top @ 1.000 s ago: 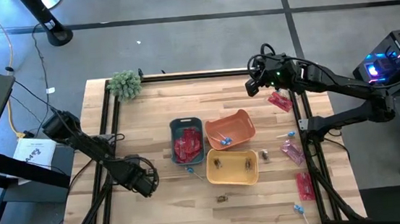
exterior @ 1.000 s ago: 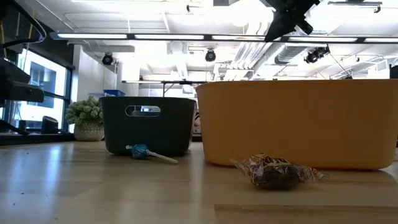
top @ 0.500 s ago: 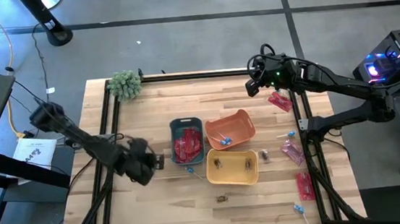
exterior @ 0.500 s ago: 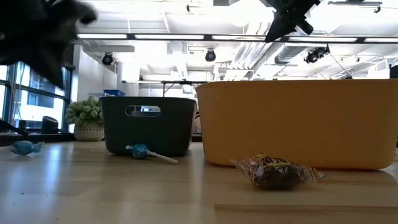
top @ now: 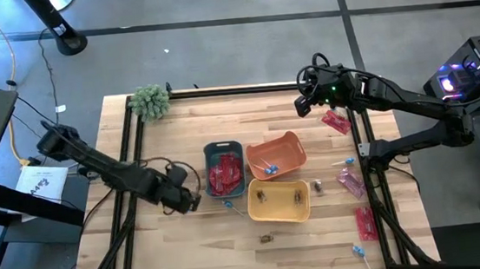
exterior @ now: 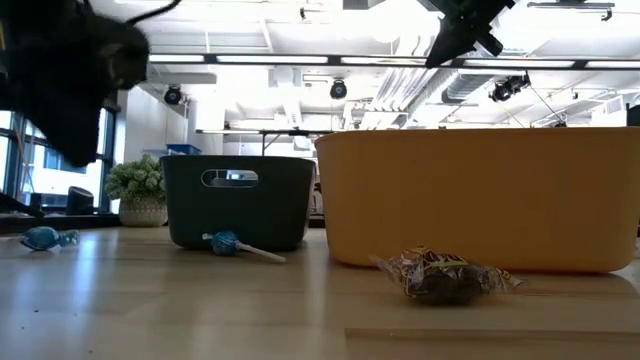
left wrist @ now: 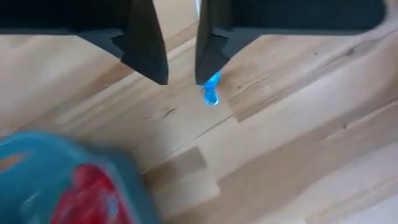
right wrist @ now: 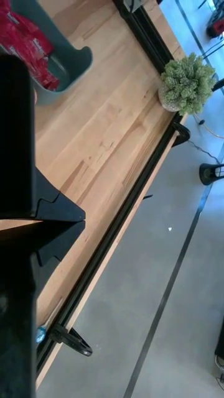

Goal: Sort candy
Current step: Put the blue lollipop into the orange bin

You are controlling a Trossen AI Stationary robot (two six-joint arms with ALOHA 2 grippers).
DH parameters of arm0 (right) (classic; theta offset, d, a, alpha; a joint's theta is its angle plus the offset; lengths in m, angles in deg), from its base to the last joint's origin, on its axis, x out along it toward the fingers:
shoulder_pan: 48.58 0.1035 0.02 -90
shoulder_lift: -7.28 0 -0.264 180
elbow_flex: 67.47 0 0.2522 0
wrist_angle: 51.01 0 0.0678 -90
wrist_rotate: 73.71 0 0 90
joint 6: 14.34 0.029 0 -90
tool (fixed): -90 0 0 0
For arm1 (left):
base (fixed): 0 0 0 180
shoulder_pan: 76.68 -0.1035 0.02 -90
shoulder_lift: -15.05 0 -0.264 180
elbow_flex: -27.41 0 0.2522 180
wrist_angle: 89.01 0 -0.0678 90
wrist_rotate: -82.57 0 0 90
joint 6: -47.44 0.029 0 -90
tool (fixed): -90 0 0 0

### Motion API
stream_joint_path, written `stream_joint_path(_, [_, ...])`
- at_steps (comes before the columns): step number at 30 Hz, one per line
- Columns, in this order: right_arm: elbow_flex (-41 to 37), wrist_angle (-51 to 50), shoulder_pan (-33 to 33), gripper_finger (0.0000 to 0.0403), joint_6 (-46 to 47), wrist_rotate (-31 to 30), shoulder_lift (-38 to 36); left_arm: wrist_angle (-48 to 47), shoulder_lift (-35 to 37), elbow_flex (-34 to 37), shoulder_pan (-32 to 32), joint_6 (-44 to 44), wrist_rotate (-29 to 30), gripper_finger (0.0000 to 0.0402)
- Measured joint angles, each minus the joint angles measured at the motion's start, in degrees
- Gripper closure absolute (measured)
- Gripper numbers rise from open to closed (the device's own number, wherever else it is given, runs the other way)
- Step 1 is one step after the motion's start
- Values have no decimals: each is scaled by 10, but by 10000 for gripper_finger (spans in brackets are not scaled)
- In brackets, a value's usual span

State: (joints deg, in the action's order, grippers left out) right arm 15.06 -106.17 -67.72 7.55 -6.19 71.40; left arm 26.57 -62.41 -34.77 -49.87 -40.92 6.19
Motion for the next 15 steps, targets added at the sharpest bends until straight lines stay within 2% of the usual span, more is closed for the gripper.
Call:
stream_joint_path(9, [0, -2, 0, 403, -3, 5, 0, 9, -95, 0, 12, -24, -70, 213])
stream_joint_path(13, [0, -2, 0, 403, -3, 5, 0, 21, -117, 11, -3, -21, -71, 181])
stream_joint_path(15, [0, -2, 0, 403, -3, 5, 0, 56, -122, 30, -15, -9, -79, 173])
